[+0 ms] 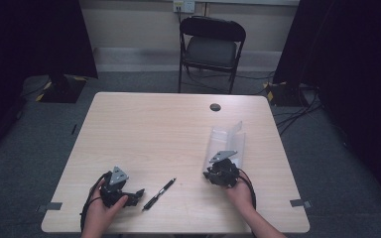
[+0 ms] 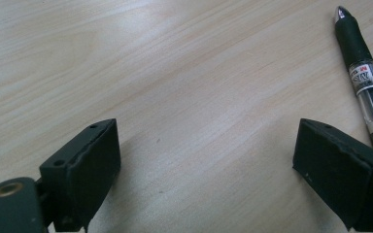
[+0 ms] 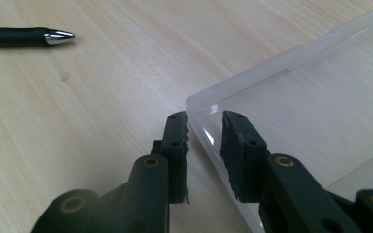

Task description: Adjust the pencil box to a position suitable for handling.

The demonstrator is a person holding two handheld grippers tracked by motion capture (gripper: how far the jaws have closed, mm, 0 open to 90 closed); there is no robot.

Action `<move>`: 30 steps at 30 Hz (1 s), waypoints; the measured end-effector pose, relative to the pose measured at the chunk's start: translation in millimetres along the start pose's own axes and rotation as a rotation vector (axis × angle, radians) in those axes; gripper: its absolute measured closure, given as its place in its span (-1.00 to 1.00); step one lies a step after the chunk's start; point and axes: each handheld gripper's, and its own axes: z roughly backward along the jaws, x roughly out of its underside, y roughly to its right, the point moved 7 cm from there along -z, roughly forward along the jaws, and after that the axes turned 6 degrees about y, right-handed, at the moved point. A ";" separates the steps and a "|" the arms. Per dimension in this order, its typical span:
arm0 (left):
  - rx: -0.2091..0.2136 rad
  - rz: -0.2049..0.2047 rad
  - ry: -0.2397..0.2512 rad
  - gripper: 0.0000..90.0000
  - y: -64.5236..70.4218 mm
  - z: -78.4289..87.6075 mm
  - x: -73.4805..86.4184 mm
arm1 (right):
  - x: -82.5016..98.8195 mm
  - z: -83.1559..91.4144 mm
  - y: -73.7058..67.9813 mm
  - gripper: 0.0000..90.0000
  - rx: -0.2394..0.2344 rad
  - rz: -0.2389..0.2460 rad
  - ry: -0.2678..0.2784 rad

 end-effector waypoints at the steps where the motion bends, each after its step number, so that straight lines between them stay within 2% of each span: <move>1: 0.000 0.000 -0.001 -0.78 0.0 0.0 0.0 | 0.0 -0.2 -2.0 0.62 -0.003 0.006 -0.001; 5: 0.000 0.001 -0.001 -0.78 0.1 0.0 0.1 | -1.4 -0.6 -7.4 0.61 -0.014 0.010 -0.005; 8: 0.000 0.001 -0.001 -0.78 0.0 0.0 0.1 | -1.6 -0.2 -7.7 0.44 -0.009 0.009 0.000; 11: 0.000 0.001 -0.001 -0.78 0.0 0.1 0.1 | -2.9 6.8 -11.5 0.33 -0.030 0.018 0.022; 13: 0.000 0.000 -0.001 -0.78 0.0 0.0 0.0 | -5.8 16.4 -17.3 0.18 -0.059 0.024 0.053; 15: 0.000 0.000 0.000 -0.78 0.0 0.0 0.0 | -5.6 22.5 -21.6 0.04 -0.086 0.026 0.055; 17: 0.000 0.002 0.000 -0.78 0.2 0.0 0.1 | -3.8 28.3 -26.7 -0.05 -0.135 0.019 0.069; 23: 0.000 0.001 0.000 -0.78 0.0 0.0 0.0 | 12.3 41.3 -35.5 -0.34 -0.193 0.055 0.059; 30: 0.004 0.001 -0.004 -0.79 0.2 -0.5 -0.4 | 37.0 43.5 -34.0 -0.48 -0.213 0.088 0.052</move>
